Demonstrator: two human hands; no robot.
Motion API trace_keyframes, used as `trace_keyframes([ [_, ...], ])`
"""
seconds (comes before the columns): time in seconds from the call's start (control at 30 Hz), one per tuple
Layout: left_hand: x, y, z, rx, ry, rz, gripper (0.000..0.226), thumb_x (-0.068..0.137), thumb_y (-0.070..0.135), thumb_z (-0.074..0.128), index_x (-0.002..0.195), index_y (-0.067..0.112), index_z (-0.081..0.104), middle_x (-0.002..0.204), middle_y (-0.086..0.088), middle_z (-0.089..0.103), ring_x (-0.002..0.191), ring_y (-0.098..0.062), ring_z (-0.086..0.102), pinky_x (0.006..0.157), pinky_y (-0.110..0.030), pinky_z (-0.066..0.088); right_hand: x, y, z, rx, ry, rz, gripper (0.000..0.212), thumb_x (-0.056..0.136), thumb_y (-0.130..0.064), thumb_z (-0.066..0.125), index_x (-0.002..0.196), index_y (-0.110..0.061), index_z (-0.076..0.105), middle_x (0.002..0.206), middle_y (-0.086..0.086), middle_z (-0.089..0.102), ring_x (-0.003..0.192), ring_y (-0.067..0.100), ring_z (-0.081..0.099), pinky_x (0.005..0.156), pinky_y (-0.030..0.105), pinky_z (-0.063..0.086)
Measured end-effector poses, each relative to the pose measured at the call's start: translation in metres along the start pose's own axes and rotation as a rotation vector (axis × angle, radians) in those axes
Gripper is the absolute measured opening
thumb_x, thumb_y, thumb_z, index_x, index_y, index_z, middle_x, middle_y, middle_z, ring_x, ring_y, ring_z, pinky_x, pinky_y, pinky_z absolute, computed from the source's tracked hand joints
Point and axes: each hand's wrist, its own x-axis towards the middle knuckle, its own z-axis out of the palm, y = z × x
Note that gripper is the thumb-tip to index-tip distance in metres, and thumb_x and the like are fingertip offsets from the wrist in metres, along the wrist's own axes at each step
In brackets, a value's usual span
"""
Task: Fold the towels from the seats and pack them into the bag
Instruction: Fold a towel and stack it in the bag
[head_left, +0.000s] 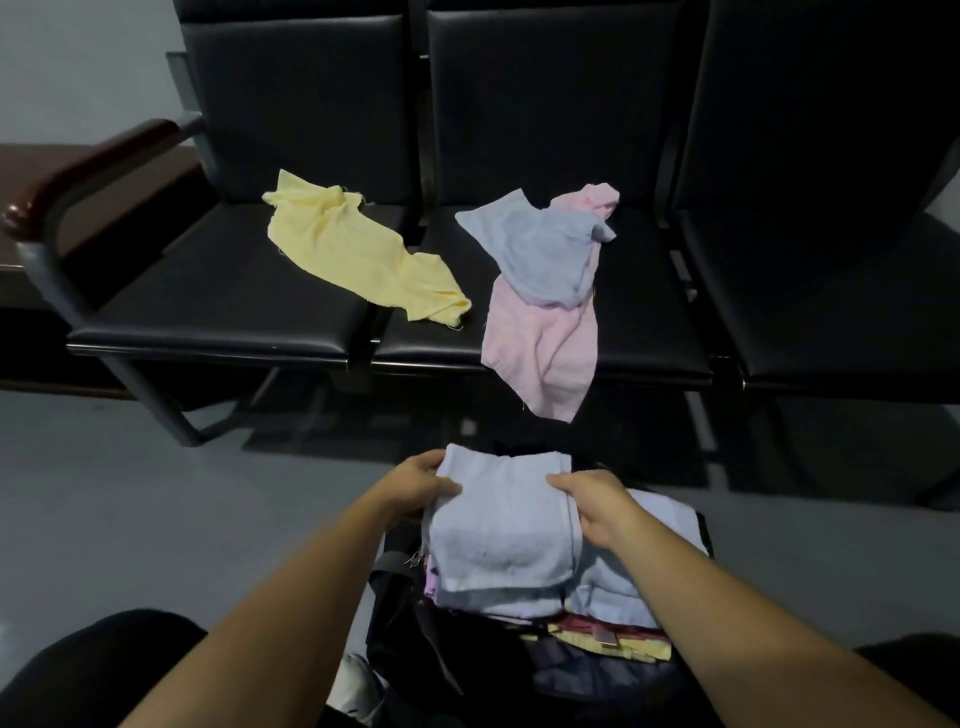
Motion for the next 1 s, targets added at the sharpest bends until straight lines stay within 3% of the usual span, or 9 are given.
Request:
trace_keyframes([
  [0.13,0.018,-0.025,0.008,-0.032,0.04,-0.049,0.041,0.091,0.01,0.069,0.123,0.031,0.054,0.105,0.001,0.069,0.091,-0.018,0.069,0.075,-0.031,0.058,0.036,0.033,-0.001,-0.111,0.014,0.011,0.023,0.084,-0.01,0.077,0.102,0.002,0.07,0.102,0.018,0.073,0.097,0.034,0.07,0.094,0.048,0.057],
  [0.2,0.027,-0.032,0.013,0.047,0.081,-0.041,0.047,0.082,0.02,0.074,0.125,0.026,0.055,0.117,-0.007,0.069,0.103,-0.024,0.068,0.089,-0.04,0.056,0.045,0.041,0.0,-0.302,0.075,-0.008,0.013,0.079,-0.01,0.075,0.074,-0.006,0.063,0.077,0.01,0.064,0.08,0.027,0.064,0.077,0.043,0.059],
  [0.27,0.04,-0.041,0.02,0.22,0.069,-0.059,0.06,0.079,0.029,0.072,0.134,0.016,0.053,0.128,-0.01,0.064,0.113,-0.028,0.063,0.092,-0.038,0.052,0.04,0.039,0.002,-0.575,0.152,-0.077,0.028,0.077,-0.005,0.063,0.058,-0.014,0.045,0.063,0.008,0.049,0.067,0.03,0.061,0.067,0.047,0.062],
  [0.33,0.044,-0.044,0.025,0.374,0.09,-0.073,0.054,0.089,0.026,0.067,0.137,0.011,0.049,0.127,-0.011,0.061,0.117,-0.03,0.06,0.083,-0.031,0.044,0.027,0.025,0.006,-0.817,0.225,-0.178,0.029,0.084,-0.005,0.053,0.06,-0.015,0.039,0.07,0.01,0.05,0.07,0.032,0.062,0.054,0.033,0.05],
  [0.4,0.046,-0.036,0.023,0.446,0.165,-0.022,0.038,0.093,0.022,0.06,0.128,0.008,0.055,0.117,-0.01,0.064,0.111,-0.03,0.061,0.077,-0.028,0.04,0.024,0.003,0.009,-0.885,0.241,-0.265,0.028,0.088,-0.009,0.053,0.063,-0.014,0.041,0.076,0.009,0.054,0.071,0.029,0.06,0.058,0.029,0.044],
  [0.5,0.047,-0.002,0.01,0.468,0.232,0.094,0.024,0.094,0.02,0.06,0.114,0.01,0.068,0.11,-0.009,0.069,0.099,-0.025,0.063,0.075,-0.027,0.042,0.02,-0.049,0.01,-0.758,0.208,-0.317,0.015,0.085,-0.009,0.055,0.074,-0.003,0.064,0.077,0.012,0.071,0.066,0.031,0.071,0.065,0.043,0.063],
  [0.67,0.039,0.092,-0.019,0.422,0.291,0.352,0.012,0.093,0.02,0.061,0.087,0.02,0.072,0.085,0.003,0.073,0.08,-0.016,0.069,0.066,-0.022,0.049,0.005,-0.148,-0.004,-0.716,0.203,-0.476,0.022,0.083,-0.004,0.05,0.08,0.005,0.069,0.072,0.017,0.074,0.067,0.034,0.074,0.069,0.048,0.064],
  [0.87,0.065,0.17,-0.034,0.379,0.374,0.492,0.01,0.091,0.016,0.059,0.096,0.017,0.067,0.088,0.002,0.07,0.073,-0.009,0.059,0.06,-0.022,0.043,0.021,-0.214,-0.019,-0.738,0.29,-0.611,0.017,0.086,-0.009,0.058,0.095,0.004,0.067,0.089,0.02,0.072,0.076,0.032,0.073,0.075,0.052,0.062],
  [1.0,0.097,0.193,-0.034,0.466,0.434,0.533,0.016,0.093,0.013,0.057,0.105,0.015,0.067,0.086,0.004,0.064,0.074,-0.007,0.056,0.059,-0.02,0.042,0.05,-0.229,-0.014,-0.857,0.304,-0.72,0.019,0.088,-0.014,0.066,0.103,-0.003,0.065,0.098,0.012,0.065,0.078,0.024,0.057,0.063,0.033,0.045],
])
